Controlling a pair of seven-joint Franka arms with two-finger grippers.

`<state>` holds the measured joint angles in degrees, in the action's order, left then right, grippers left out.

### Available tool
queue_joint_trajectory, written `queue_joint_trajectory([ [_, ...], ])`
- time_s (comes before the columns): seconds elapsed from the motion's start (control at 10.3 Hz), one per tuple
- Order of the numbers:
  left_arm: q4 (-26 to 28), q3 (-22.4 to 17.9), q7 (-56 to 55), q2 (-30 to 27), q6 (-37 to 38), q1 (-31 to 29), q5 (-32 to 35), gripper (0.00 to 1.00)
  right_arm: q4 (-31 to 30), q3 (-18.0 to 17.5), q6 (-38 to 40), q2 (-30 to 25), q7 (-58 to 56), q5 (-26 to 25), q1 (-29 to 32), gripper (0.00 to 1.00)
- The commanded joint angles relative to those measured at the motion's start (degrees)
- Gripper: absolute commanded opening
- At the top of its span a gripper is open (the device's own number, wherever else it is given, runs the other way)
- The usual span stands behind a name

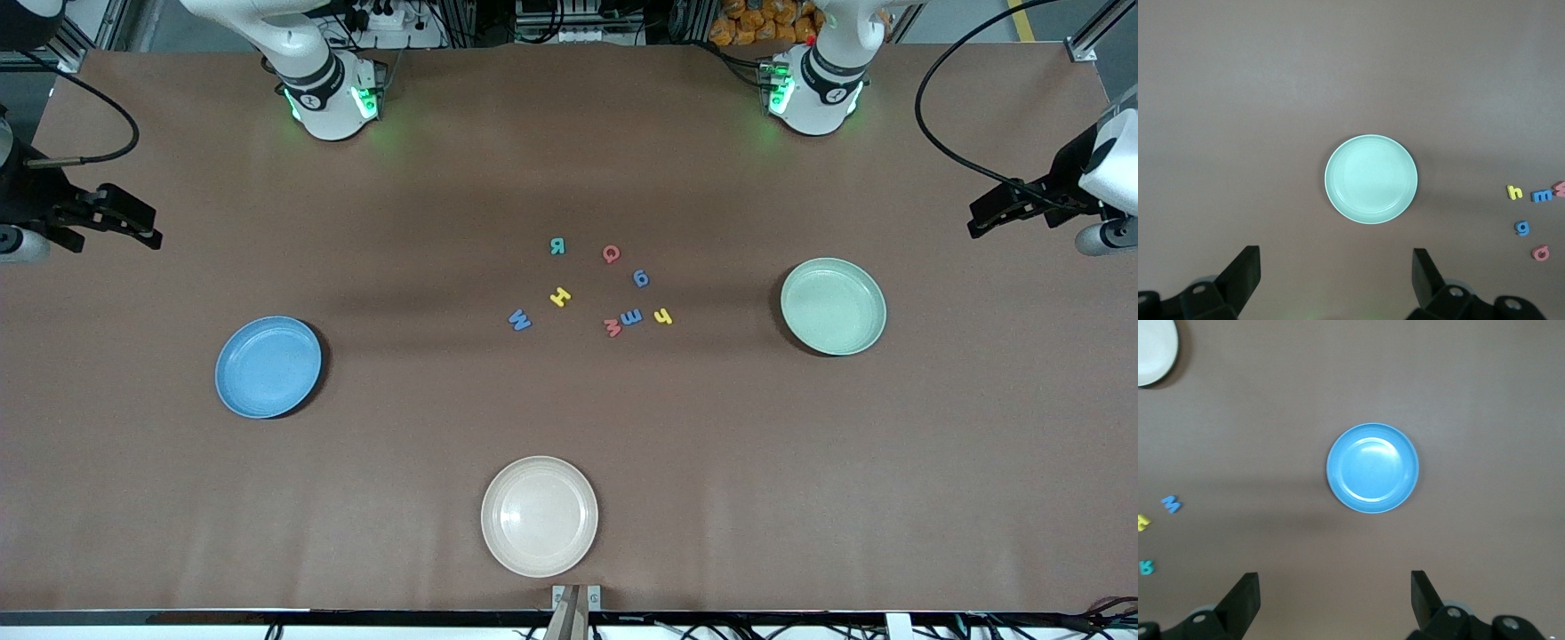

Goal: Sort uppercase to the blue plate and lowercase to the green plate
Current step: 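Move both grippers from rest toward the foam letters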

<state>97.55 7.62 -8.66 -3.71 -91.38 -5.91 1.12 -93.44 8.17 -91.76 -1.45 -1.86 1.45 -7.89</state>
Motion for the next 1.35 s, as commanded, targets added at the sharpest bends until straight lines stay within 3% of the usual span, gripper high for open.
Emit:
queue_joint_trajectory([
  [0.0,-1.5,0.3,-1.0,0.4,1.7,-0.2,-0.1,1.0,-1.3,-0.4,0.3,-1.0,-3.8,2.4,0.9,1.0],
  [0.39,-1.5,0.3,-0.1,0.1,1.7,-0.2,0.2,1.0,-1.3,-2.0,0.9,-1.8,-3.6,2.4,1.4,1.0],
  [0.87,-0.3,3.4,-1.0,0.5,2.0,-0.1,0.4,1.0,-1.9,-3.4,1.1,-1.4,-3.6,2.4,1.2,1.0],
  [1.06,1.8,4.0,-1.4,0.4,2.7,-0.1,-1.7,1.0,-2.0,-4.2,1.1,-1.1,-3.6,2.4,1.2,1.0],
  [1.26,4.8,5.6,-9.7,0.6,0.0,-0.1,-5.5,1.0,-2.0,-4.4,1.1,-0.8,-3.6,2.4,1.2,1.0],
])
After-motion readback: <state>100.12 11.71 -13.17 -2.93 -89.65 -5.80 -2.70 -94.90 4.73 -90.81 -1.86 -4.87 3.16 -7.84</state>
